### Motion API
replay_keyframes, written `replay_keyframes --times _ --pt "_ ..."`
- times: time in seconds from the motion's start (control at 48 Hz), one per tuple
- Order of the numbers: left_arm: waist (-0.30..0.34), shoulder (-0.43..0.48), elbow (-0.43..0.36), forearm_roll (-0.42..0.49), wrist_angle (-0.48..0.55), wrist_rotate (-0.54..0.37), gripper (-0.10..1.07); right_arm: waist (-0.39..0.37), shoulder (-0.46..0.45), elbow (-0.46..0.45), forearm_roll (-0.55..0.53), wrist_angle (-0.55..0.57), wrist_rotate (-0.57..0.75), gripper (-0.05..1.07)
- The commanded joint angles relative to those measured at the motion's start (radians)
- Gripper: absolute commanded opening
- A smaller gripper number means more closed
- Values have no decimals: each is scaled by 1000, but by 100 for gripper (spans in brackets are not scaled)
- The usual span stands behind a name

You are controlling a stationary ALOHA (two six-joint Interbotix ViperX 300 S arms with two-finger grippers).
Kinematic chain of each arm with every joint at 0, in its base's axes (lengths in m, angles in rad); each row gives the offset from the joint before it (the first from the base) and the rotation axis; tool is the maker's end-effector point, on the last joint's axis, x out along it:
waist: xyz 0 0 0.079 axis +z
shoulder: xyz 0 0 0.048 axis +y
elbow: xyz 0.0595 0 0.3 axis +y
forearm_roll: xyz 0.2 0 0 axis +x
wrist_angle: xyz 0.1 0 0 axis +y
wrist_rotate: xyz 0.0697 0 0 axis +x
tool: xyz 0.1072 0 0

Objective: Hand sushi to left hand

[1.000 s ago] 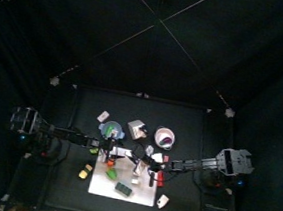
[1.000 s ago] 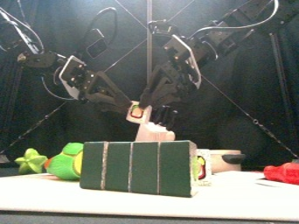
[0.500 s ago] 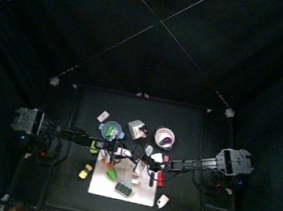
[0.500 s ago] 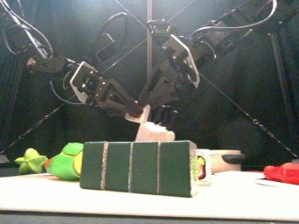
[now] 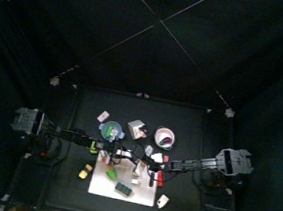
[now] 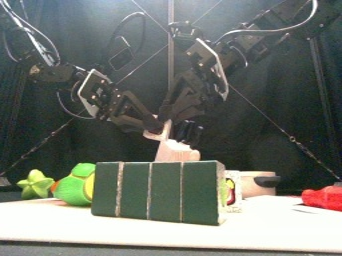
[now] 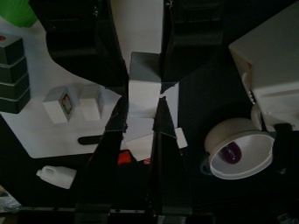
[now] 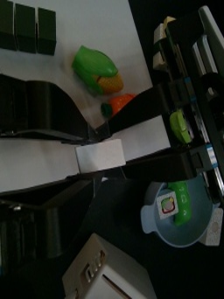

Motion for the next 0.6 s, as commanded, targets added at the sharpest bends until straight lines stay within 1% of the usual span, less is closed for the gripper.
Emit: replay_keyframes --times 0.0,0.083,0.146,0.396,0.583 --pt "3 -14 -17 -3 -8 -3 55 -3 -18 -11 2 5 6 72" --pt "3 -14 -15 -3 -5 -3 55 -3 -28 0 2 5 6 79" --pt "3 -14 -12 -3 -5 -3 55 -2 -34 5 2 6 6 82" --pt "5 -14 -11 -5 -5 -3 55 2 -43 17 2 5 6 83" --pt "14 -20 17 -5 -2 -3 55 2 -44 21 12 8 6 83"
